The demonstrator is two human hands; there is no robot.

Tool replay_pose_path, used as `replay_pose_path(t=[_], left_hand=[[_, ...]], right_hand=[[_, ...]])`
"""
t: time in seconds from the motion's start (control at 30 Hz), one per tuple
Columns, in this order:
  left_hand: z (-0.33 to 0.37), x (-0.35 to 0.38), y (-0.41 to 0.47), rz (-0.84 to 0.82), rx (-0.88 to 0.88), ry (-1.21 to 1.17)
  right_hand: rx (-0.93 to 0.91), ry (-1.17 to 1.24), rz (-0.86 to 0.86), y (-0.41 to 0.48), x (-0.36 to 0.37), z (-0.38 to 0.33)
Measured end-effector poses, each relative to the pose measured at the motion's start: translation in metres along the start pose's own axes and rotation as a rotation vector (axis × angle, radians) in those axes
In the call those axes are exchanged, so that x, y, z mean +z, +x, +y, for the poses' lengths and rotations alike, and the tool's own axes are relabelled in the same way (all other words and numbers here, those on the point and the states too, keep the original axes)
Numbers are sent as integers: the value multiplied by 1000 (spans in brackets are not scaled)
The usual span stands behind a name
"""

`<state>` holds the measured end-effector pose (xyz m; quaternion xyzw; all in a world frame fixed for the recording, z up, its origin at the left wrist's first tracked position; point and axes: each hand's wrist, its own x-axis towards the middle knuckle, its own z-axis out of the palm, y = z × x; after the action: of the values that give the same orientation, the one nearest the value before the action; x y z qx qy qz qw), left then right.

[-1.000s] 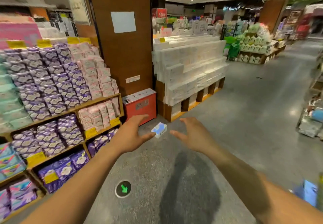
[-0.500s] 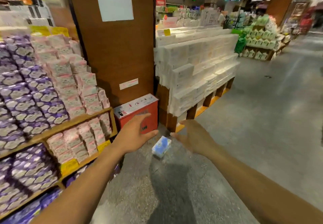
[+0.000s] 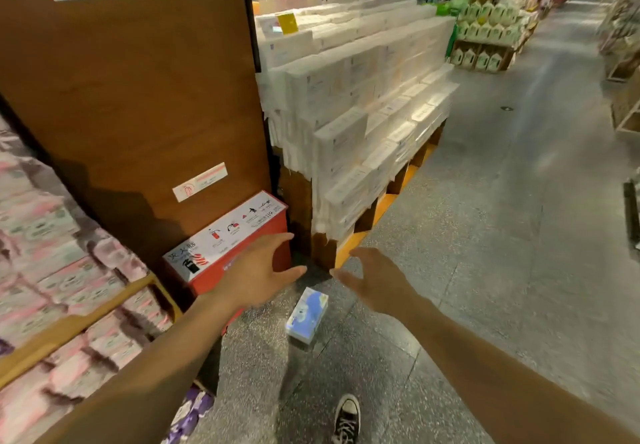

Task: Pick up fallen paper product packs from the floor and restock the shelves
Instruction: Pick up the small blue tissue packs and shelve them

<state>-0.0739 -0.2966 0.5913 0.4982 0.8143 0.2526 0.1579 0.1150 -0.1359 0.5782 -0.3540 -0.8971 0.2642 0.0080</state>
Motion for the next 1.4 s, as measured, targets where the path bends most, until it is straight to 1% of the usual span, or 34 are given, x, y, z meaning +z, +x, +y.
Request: replay_pose_path(t=[0.17, 0.33, 0.5, 0.63, 0.7, 0.87, 1.03, 1.2, 1.4], left_hand=[[-56, 19, 113, -13, -53, 24], [-131, 70, 196, -107, -139, 14], [-234, 159, 273, -207, -139, 37], [-337, 250, 332, -258, -144, 48], [-389, 300, 358, -252, -151, 40], [-500, 425, 412, -281, -218, -26], [-576, 534, 437, -381, -295, -82], [-628, 621, 449, -461, -387, -150], [-652, 689, 459, -501, -464, -255]], right_hand=[[0, 21, -21, 126, 22, 16], [91, 100, -52, 231, 80, 45], [181, 177, -41, 334, 187, 90], [254, 215, 9, 408, 298, 140], [276, 233, -5, 438, 357, 168], [352, 271, -34, 497, 492, 239], [496, 350, -58, 537, 601, 303], [631, 451, -64, 563, 686, 348], [774, 641, -83, 583, 752, 377]])
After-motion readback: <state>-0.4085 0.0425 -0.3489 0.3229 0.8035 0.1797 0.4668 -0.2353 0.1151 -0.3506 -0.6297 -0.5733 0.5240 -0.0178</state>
